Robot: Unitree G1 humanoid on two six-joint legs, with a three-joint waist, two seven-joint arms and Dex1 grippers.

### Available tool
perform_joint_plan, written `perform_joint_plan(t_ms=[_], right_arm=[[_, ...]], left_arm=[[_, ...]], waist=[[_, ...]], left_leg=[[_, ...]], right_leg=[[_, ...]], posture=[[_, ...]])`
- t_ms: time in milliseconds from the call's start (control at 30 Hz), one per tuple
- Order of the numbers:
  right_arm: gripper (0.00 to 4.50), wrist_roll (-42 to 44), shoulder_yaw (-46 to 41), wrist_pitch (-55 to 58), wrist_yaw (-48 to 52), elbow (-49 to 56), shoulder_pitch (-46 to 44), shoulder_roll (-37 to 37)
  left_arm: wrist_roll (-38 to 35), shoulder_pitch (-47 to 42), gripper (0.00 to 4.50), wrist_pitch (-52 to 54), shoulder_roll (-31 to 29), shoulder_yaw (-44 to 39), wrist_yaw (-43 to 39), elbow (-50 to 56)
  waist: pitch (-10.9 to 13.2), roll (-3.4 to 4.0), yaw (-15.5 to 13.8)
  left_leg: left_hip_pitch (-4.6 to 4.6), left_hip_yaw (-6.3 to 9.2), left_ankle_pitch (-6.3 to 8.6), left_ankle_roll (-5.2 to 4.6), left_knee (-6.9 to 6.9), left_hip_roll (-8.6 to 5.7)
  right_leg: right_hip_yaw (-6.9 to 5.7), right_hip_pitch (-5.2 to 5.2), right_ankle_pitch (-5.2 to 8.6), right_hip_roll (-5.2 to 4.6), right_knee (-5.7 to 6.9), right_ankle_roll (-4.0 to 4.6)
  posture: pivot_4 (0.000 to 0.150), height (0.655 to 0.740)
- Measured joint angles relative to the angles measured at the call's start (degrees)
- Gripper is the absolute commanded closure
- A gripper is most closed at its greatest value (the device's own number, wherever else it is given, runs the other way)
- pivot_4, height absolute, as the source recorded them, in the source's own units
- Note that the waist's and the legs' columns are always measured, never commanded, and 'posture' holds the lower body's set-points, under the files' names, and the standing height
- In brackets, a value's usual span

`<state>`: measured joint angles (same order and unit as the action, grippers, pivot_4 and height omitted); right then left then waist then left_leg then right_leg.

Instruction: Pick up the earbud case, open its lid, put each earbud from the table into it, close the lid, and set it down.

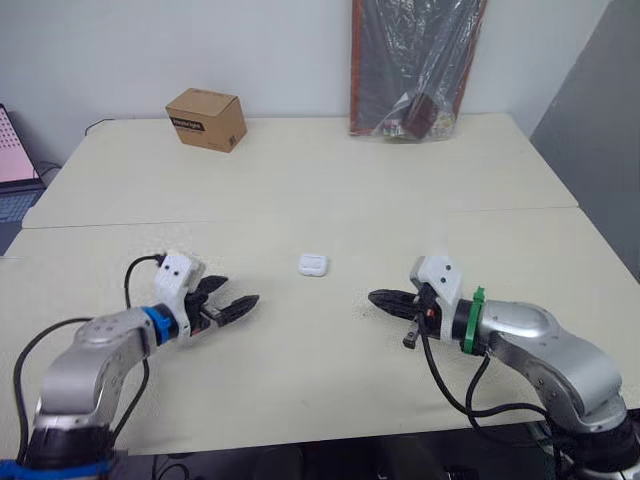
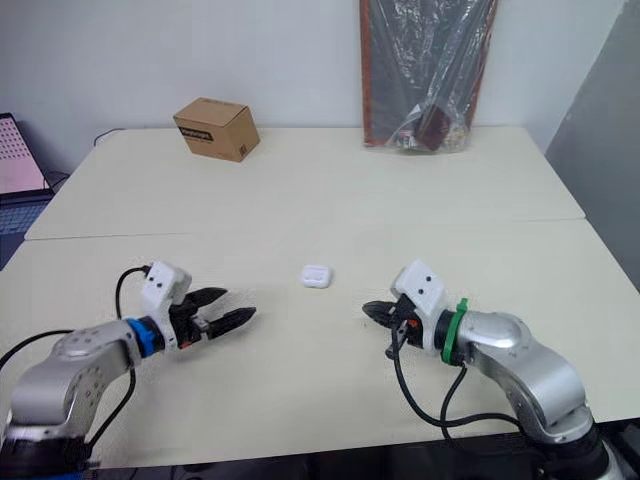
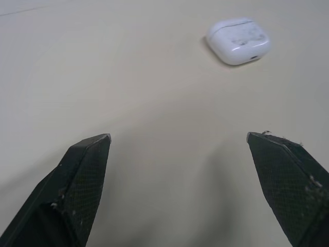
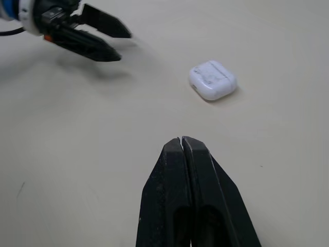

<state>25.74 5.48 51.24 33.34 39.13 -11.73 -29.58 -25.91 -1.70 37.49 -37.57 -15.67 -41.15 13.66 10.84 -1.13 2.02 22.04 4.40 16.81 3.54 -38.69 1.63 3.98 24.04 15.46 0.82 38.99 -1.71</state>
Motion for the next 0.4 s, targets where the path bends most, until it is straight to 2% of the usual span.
perform_joint_plan(t_ms=[200, 400], right_arm=[[4.5, -1.0, -0.2, -2.9, -4.8, 1.9, 5.9, 2.3], [4.5, -2.0, 0.2, -4.6, -6.1, 1.9, 6.6, 2.9]], left_arm=[[-0.9, 9.3, 0.02, -3.0, 3.9, -4.8, 3.1, 4.7], [-2.0, 11.2, 0.02, -4.5, 5.2, -6.9, 4.4, 6.5]], waist=[[0.0, -0.01, 0.0], [0.0, -0.02, -0.1]], left_leg=[[-0.11, 0.0, -0.01, 0.01, -0.01, 0.03], [-0.26, -0.01, -0.02, 0.02, -0.05, 0.0]], right_leg=[[0.01, -0.06, 0.04, 0.08, 0.04, -0.11], [0.02, -0.26, 0.11, 0.1, 0.01, -0.31]], posture=[[0.15, 0.74], [0.15, 0.74]])
